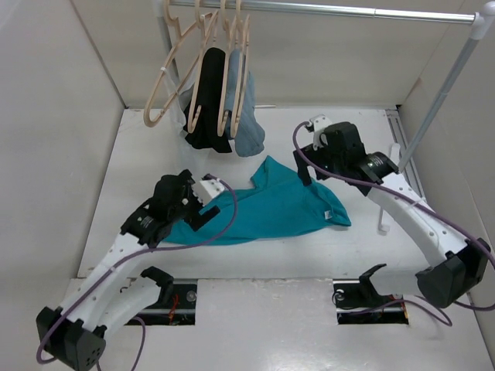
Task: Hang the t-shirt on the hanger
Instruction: Grab a hanger with the right arm
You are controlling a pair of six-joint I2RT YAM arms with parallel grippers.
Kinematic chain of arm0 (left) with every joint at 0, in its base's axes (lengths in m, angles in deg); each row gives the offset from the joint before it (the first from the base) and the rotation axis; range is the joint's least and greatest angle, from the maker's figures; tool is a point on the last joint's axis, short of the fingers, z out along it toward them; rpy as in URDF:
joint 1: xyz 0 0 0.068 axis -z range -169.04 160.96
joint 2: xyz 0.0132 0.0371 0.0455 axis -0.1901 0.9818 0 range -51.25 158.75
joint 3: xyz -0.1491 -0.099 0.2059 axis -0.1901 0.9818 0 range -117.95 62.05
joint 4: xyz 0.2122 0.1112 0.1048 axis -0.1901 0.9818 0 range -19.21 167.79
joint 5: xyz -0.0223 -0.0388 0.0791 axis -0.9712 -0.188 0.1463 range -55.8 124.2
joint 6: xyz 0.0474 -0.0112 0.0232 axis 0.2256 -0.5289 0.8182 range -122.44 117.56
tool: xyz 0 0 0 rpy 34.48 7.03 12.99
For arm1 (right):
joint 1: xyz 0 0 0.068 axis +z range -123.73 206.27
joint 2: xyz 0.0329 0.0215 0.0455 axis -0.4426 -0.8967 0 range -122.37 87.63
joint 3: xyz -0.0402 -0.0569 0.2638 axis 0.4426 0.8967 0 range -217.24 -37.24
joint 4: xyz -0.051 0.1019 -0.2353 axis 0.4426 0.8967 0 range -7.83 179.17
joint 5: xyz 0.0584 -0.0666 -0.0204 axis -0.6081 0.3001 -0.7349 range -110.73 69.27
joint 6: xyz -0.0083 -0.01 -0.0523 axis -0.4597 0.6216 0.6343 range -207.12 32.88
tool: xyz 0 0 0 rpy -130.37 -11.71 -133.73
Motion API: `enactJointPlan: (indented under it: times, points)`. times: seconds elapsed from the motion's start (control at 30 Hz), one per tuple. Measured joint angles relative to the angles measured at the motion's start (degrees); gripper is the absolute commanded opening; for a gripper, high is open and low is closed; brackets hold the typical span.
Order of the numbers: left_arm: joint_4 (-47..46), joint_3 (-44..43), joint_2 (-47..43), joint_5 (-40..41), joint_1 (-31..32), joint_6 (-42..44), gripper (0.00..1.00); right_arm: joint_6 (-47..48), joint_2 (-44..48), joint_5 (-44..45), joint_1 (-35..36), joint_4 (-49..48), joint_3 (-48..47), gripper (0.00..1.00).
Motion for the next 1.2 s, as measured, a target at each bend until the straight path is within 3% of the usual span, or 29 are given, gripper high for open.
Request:
enactJointPlan:
  times: [0.27, 0.5, 0.67, 0.9, 1.17, 1.2]
  points:
    - [-10.19, 2.21, -10.01, 9.20, 0.00, -17.86, 1.00, 3.67, 0.48, 2.97, 8.76, 2.91, -20.76, 1.00]
    - [-12.22, 5.70, -10.43, 14.71, 0.00, -21.53, 1.00, 4.44, -6.45, -4.63, 9.09, -3.65, -47.74, 1.00]
    - [-14.73, 6.54, -10.29, 17.64, 0.00, -21.81, 1.00, 0.72, -16.15, -13.57, 8.61, -10.27, -59.71, 0.98]
    - [-16.74, 8.15, -10.38, 19.91, 0.00, -21.03, 1.00, -7.69, -26.29, -20.46, 6.10, -19.54, -58.10, 0.98]
    - [-17.16, 9.07, -11.58, 19.28, 0.00, -19.96, 1.00, -10.56, -32.04, -20.57, 6.21, -21.18, -58.69, 0.91]
    - [-17.22, 9.11, -11.76, 19.26, 0.00, -19.85, 1.00, -10.80, -32.04, -20.50, 6.21, -21.73, -58.62, 0.86]
